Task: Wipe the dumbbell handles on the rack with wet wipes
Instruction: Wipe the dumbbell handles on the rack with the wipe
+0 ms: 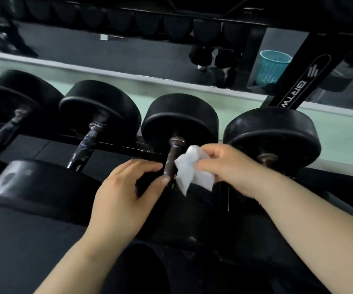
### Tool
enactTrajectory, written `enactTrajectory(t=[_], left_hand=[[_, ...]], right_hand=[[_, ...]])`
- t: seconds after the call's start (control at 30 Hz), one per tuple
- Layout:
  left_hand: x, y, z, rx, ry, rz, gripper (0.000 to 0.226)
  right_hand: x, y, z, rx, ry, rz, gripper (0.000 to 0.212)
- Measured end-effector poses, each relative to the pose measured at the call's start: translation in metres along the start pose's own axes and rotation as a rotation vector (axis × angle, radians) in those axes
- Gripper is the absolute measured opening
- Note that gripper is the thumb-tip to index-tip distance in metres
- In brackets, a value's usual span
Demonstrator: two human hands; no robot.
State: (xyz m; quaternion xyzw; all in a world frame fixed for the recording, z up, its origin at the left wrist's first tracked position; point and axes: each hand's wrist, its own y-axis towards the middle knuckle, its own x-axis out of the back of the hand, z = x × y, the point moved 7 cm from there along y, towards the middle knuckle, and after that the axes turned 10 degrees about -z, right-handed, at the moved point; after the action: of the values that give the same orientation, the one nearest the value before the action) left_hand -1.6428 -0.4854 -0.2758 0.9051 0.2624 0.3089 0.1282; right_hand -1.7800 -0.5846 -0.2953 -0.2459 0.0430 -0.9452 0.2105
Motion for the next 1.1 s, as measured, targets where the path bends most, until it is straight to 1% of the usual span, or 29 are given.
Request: enactTrajectory(t=[0.07, 0.1, 0.17, 0.27, 0.3, 0.33, 0.37, 0.4, 0.43, 0.47, 0.53, 0.6, 0.67, 0.73, 0.8, 0.93, 1.0, 1.1], left_hand=[[0.000, -0.004, 0.013, -0.006, 0.011, -0.025, 0.021], [-0.002, -0.005, 0.018, 0.013, -0.010, -0.028, 0.022], [-0.005, -0.005, 0.022, 0.047, -0.040, -0.015, 0.016], [-0.008, -0.003, 0.023, 0.034, -0.062, 0.016, 0.017], [-0.008, -0.003, 0.024, 0.027, -0.069, 0.018, 0.020], [-0.008, -0.003, 0.024, 0.018, -0.074, 0.017, 0.022], [-0.008, -0.003, 0.025, 0.016, -0.077, 0.015, 0.024], [-0.008, -0.004, 0.027, 0.024, -0.079, 0.015, 0.024], [-0.008, -0.004, 0.028, 0.033, -0.081, 0.016, 0.023], [-0.008, -0.004, 0.029, 0.041, -0.082, 0.017, 0.022], [-0.009, -0.004, 0.031, 0.053, -0.084, 0.018, 0.020], [-0.008, -0.005, 0.031, 0.049, -0.084, 0.021, 0.017], [-0.008, -0.005, 0.030, 0.047, -0.081, 0.018, 0.015], [-0.007, -0.005, 0.031, 0.054, -0.080, 0.010, 0.014], [-0.007, -0.005, 0.031, 0.056, -0.077, 0.010, 0.014], [-0.006, -0.004, 0.030, 0.040, -0.072, 0.012, 0.012], [-0.006, -0.004, 0.029, 0.036, -0.076, 0.012, 0.012], [-0.006, -0.005, 0.030, 0.043, -0.077, 0.011, 0.012]], right_hand=[[0.017, 0.011, 0.003, 0.048, -0.160, -0.168, 0.012], [0.023, 0.015, 0.009, 0.106, -0.270, -0.237, 0.012], [0.023, 0.021, 0.022, 0.243, -0.500, -0.325, 0.009], [-0.006, 0.030, 0.032, 0.445, -0.823, -0.311, 0.010], [-0.017, 0.033, 0.033, 0.552, -0.899, -0.307, 0.010], [-0.028, 0.038, 0.035, 0.619, -0.942, -0.278, 0.014], [-0.034, 0.041, 0.034, 0.655, -0.986, -0.265, 0.021], [-0.039, 0.046, 0.030, 0.669, -1.040, -0.248, 0.022], [-0.042, 0.053, 0.023, 0.639, -1.074, -0.220, 0.017], [-0.042, 0.058, 0.016, 0.589, -1.074, -0.192, 0.014], [-0.039, 0.060, 0.008, 0.425, -0.969, -0.137, 0.022], [-0.038, 0.059, 0.009, 0.380, -0.840, -0.157, 0.028], [-0.038, 0.062, 0.011, 0.378, -0.837, -0.187, 0.029], [-0.038, 0.066, 0.010, 0.371, -0.815, -0.220, 0.026], [-0.036, 0.064, 0.011, 0.372, -0.779, -0.218, 0.022], [-0.044, 0.046, 0.008, 0.419, -0.739, -0.070, 0.020], [-0.043, 0.051, 0.012, 0.436, -0.805, -0.085, 0.022], [-0.042, 0.067, 0.018, 0.435, -0.956, -0.163, 0.024]])
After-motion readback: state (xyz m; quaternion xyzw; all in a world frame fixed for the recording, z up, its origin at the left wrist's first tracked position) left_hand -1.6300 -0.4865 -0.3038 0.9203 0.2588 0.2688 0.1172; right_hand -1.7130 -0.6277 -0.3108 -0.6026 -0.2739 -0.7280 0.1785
